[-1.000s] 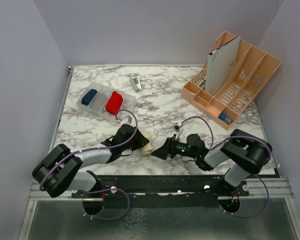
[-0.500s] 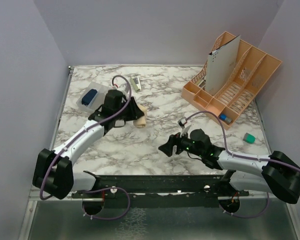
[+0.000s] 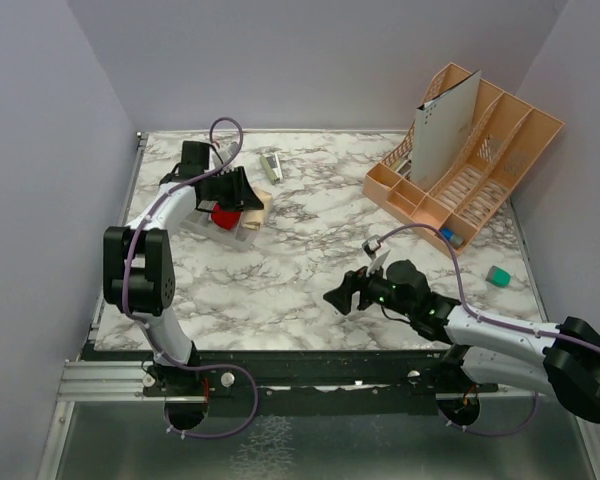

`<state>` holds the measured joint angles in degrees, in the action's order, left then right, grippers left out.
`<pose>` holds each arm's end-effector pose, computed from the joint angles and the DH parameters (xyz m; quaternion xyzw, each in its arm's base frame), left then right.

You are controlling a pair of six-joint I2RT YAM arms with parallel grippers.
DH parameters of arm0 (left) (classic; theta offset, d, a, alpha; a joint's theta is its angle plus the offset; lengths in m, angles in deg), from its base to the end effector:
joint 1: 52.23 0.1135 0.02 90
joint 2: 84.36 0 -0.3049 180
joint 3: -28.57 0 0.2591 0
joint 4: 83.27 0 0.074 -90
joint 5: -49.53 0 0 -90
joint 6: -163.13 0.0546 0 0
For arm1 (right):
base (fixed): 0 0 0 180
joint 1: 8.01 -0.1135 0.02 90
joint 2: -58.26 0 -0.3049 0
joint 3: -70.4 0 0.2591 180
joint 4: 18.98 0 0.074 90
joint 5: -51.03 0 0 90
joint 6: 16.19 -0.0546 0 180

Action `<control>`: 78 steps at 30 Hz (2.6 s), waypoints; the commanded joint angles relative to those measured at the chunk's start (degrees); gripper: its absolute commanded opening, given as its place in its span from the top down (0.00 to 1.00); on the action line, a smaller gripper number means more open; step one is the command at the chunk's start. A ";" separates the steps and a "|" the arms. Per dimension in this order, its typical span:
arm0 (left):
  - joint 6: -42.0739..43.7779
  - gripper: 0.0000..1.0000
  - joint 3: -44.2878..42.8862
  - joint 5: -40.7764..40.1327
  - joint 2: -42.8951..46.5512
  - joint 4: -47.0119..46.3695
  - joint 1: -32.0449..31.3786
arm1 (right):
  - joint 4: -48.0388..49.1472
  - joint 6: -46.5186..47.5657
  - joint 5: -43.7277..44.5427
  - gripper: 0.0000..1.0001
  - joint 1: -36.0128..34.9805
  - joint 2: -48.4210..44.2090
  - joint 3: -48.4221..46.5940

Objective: Roll the underwear
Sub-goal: Place the underwear in the storage box.

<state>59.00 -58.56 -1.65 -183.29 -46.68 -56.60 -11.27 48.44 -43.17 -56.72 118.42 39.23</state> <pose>0.3946 -0.0645 0.2746 0.0426 0.8885 -0.3605 0.2807 0.1386 0.1639 0.2058 -0.1871 0.8037 0.3639 0.4320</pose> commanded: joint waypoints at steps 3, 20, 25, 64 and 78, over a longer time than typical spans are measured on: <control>3.17 1.00 -6.71 6.27 -5.41 2.57 0.11 | -1.62 -0.57 1.84 0.16 -0.34 -1.79 2.31; 9.27 1.00 -15.62 -3.03 -16.58 11.98 0.23 | -1.22 -2.14 1.31 0.16 -0.34 -1.97 3.97; 9.96 1.00 -15.93 -5.16 -16.72 12.37 0.44 | -1.32 -2.35 1.30 0.16 -0.34 -1.89 4.31; 16.69 1.00 -15.89 -19.15 -16.98 16.61 2.69 | -0.76 -3.79 -0.01 0.16 -0.30 -0.51 5.80; 14.39 0.93 -14.38 -23.10 -17.13 15.11 -3.38 | 1.44 -4.07 -1.33 0.16 -0.30 3.56 4.45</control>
<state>74.04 -74.23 -20.20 -199.77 -31.53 -58.04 -11.07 44.88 -43.00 -56.72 120.33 44.39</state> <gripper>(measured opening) 0.374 0.839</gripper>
